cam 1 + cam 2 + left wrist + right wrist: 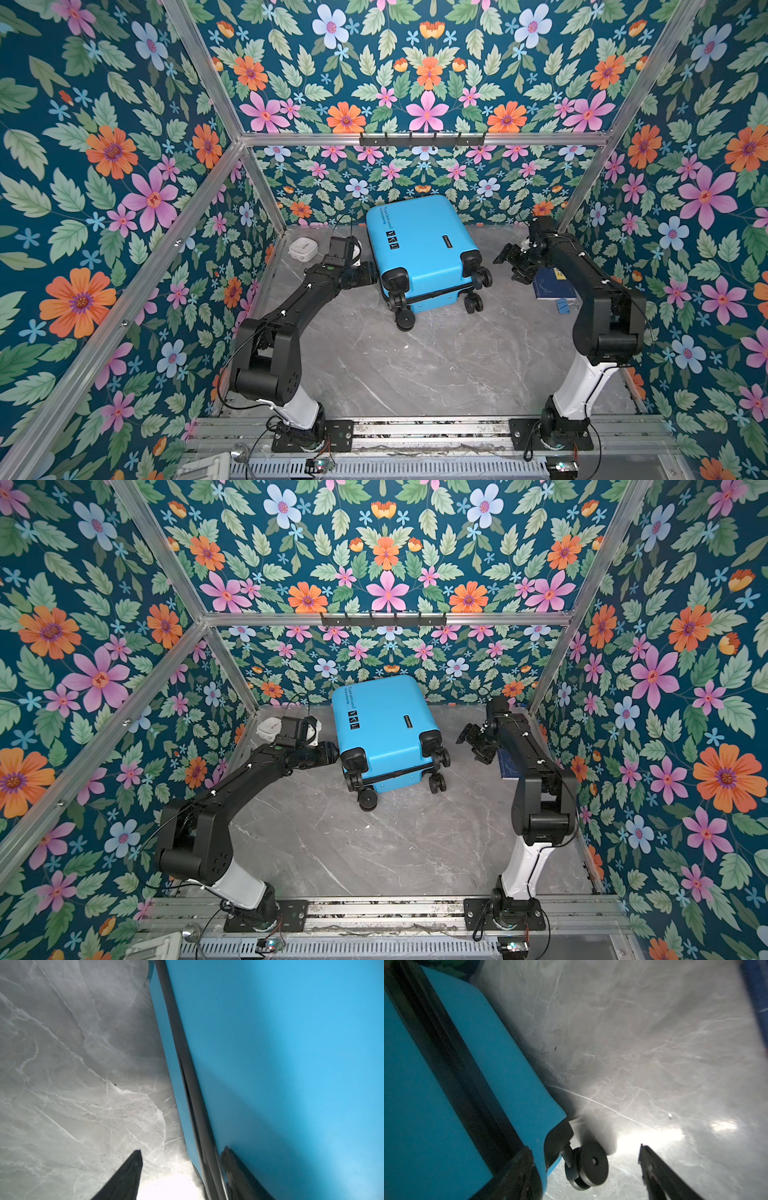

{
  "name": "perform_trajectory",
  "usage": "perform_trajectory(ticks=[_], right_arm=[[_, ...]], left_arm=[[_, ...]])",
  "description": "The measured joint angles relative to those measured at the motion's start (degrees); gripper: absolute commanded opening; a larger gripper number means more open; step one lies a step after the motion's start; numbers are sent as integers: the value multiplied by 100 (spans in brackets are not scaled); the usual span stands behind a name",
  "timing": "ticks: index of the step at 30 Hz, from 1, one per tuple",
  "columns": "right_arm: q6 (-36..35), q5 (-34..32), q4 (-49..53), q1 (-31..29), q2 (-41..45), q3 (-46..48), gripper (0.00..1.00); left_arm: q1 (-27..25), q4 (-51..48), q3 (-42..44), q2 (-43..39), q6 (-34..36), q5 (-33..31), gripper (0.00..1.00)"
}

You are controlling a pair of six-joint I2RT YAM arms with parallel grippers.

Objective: Pack the luggage
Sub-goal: 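Push the upright suitcase farther from the robot with both grippers, then hold the suitcase wheel base with the right gripper while the left gripper withdraws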

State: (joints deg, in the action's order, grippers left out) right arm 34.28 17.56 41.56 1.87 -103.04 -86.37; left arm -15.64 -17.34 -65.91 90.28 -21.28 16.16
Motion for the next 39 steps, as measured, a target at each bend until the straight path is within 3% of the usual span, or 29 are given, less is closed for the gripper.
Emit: perform_trajectory(ticks=[5,8,12,18,26,29,32,39], right_arm=[[-186,-61,-343,17,1134,717,83],[-391,79,-619,9,1740,1108,90],[-879,382,-761,-492,2334,1432,94],[-1930,15,-378,-1875,2028,968,91],[-2430,-876,258,-2020,1480,708,87],[-2542,-916,374,-2024,1268,557,81],[-2559,-872,398,-2024,1054,378,68],[-2535,-719,466,-2028,638,50,37]], left_arm=[[48,229,577,-796,-122,-232,68],[114,341,1139,-1394,-275,-402,68],[170,396,1912,-2048,-442,-479,69],[192,535,3128,-2975,-787,-514,69],[186,1132,4474,-4113,-1224,-367,69],[144,1565,4776,-4253,-1325,-179,68],[-107,2072,5021,-4334,-1432,-103,66],[-1690,3410,5530,-4214,-1403,-651,55]])
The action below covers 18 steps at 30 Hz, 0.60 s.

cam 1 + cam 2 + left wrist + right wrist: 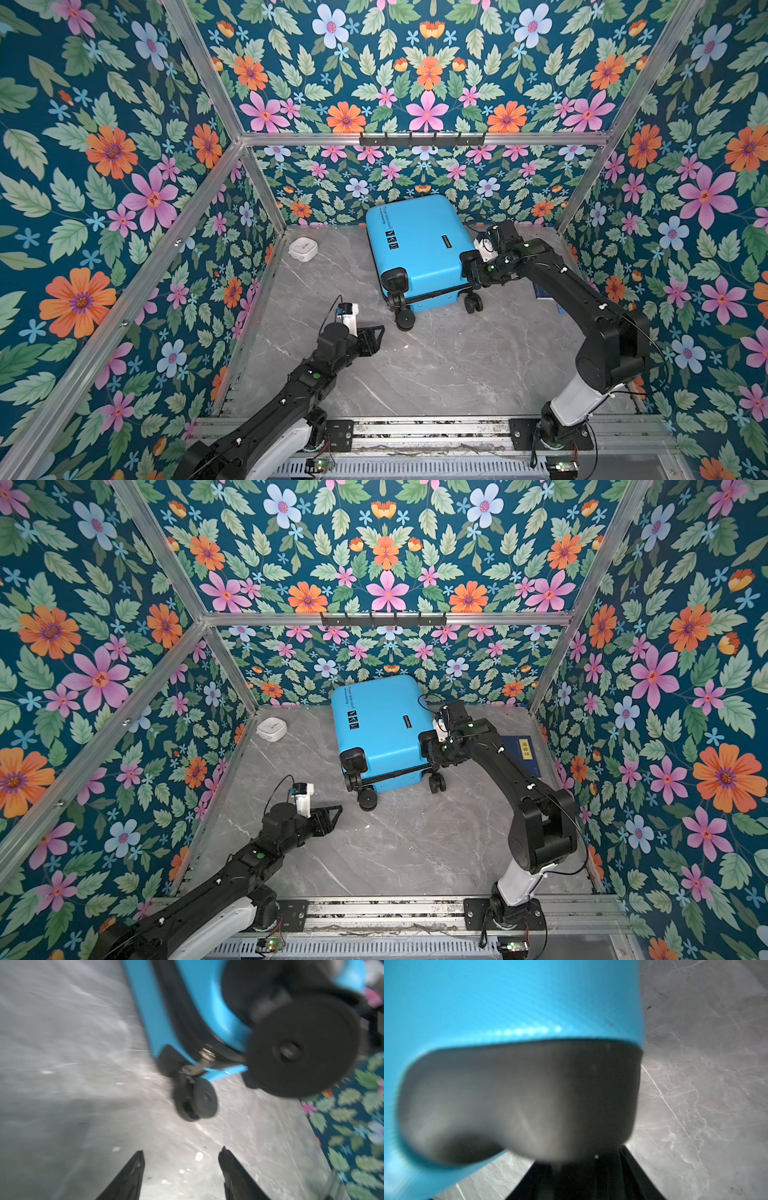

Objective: Pack the luggage

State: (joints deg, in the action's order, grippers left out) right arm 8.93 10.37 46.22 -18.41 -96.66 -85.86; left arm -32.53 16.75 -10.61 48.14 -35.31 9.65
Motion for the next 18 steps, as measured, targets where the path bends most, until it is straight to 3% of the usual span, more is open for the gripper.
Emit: perform_trajectory(ticks=[6,12,16,18], right_arm=[[144,160,68,0,181,17,16],[295,321,129,0,551,-70,15],[343,380,186,0,564,-138,13],[398,407,205,0,538,-173,13]], left_arm=[[-374,1220,684,385,267,-424,55],[-431,2085,634,721,734,-691,53],[-448,2522,608,907,911,-772,43],[-448,2627,588,1005,1014,-817,52]])
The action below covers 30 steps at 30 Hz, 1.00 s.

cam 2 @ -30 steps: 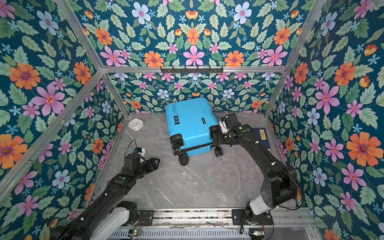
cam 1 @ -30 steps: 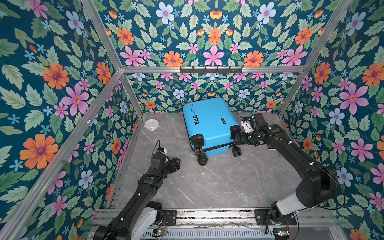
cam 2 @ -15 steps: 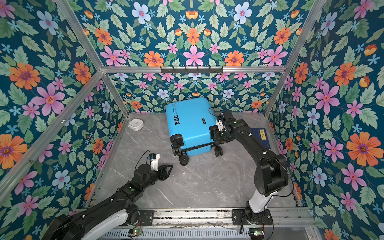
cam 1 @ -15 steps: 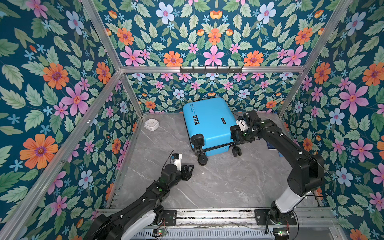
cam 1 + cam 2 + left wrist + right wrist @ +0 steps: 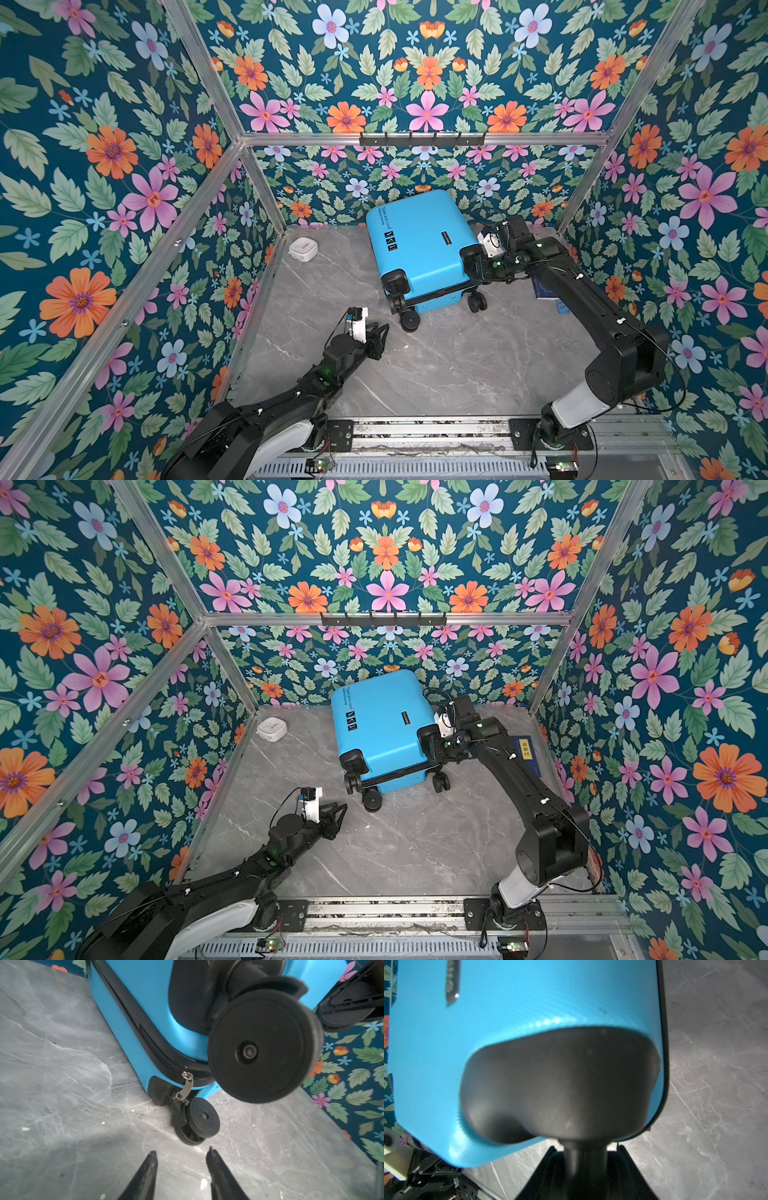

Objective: Pack the luggage

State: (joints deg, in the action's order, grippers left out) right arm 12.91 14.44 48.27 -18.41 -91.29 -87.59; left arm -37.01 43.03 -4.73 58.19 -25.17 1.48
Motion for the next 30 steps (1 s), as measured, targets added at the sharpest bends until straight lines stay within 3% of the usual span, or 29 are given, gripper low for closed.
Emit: perform_trajectory(ticks=[4,10,23,30], right_arm=[[4,11,35,0,-83,-44,13],[26,11,72,2,-125,-42,13],[61,22,61,4,-122,0,13],[61,35,114,4,-122,-66,13]], left_arm=[[2,205,-129,345,129,199,52],[-68,807,-179,1106,284,431,39],[-96,2441,-551,3003,730,-326,30],[-96,3088,-638,3506,769,-450,31]])
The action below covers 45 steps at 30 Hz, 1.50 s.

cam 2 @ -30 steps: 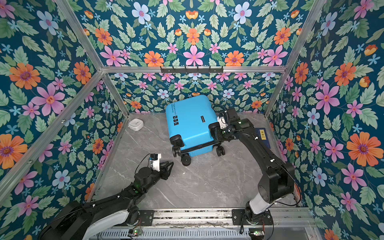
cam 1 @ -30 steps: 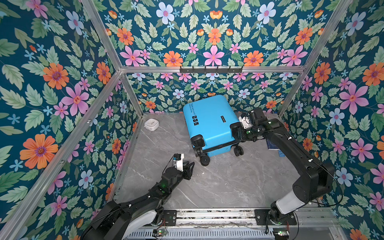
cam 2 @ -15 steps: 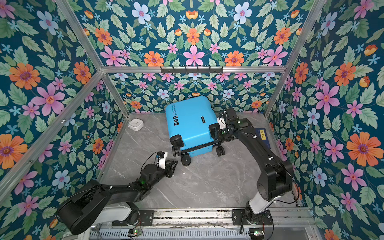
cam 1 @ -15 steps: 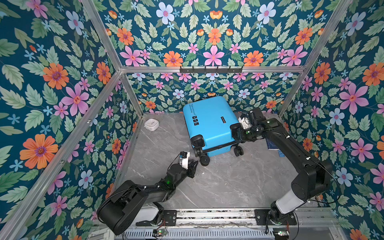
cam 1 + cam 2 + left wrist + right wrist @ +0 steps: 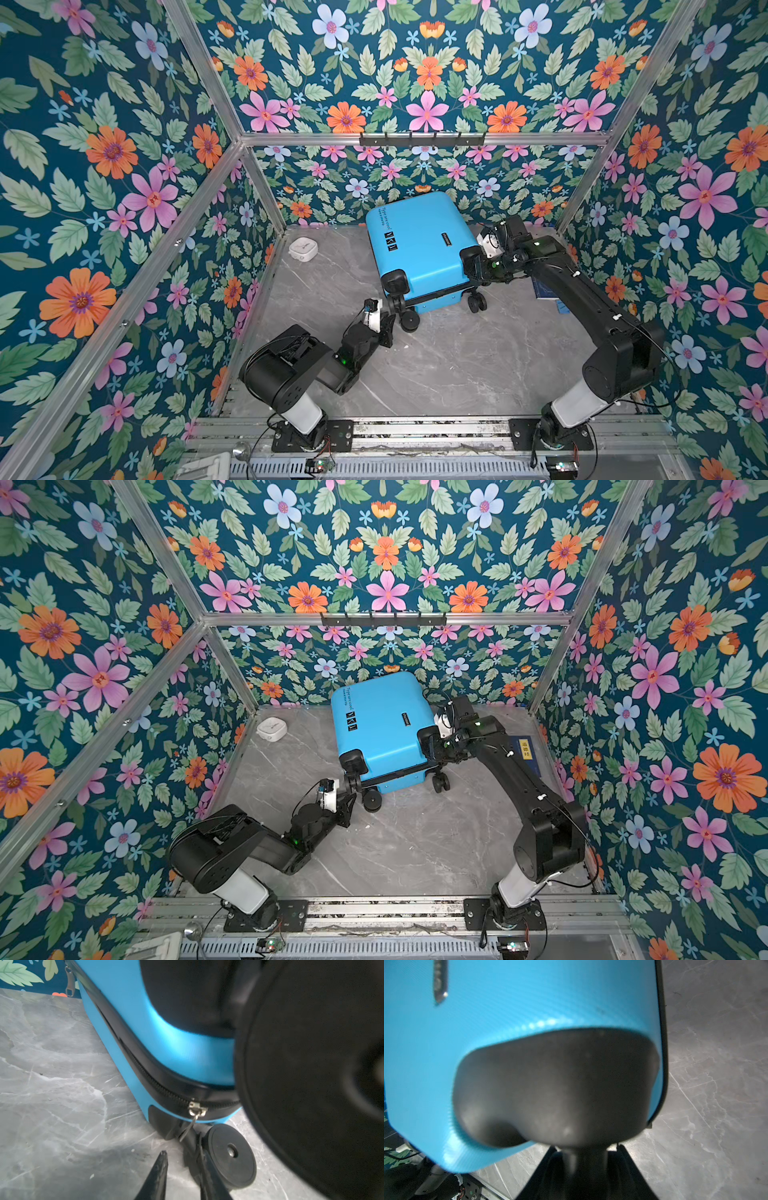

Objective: Pack the luggage

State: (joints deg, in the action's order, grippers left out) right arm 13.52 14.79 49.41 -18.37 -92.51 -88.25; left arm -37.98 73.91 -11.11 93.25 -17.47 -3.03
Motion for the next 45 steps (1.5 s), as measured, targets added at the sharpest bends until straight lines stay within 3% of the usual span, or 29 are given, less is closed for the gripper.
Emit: perform_trajectory(ticks=[4,21,26,32,39,45], right_arm=[[0,0,31,0,-2,-50,13],[-13,-11,223,0,-190,-245,13],[2,-15,229,0,-192,-256,12],[31,-15,221,0,-192,-201,12],[236,175,192,-2,-170,-48,4],[723,474,-61,4,-118,330,0]], left_arm=[[0,315,-85,232,0,7,31],[-2,1001,-308,890,-24,240,14],[44,990,-299,857,-22,173,0],[66,848,-212,634,-22,149,0],[61,732,129,186,0,125,0],[-315,308,275,-240,107,-363,0]])
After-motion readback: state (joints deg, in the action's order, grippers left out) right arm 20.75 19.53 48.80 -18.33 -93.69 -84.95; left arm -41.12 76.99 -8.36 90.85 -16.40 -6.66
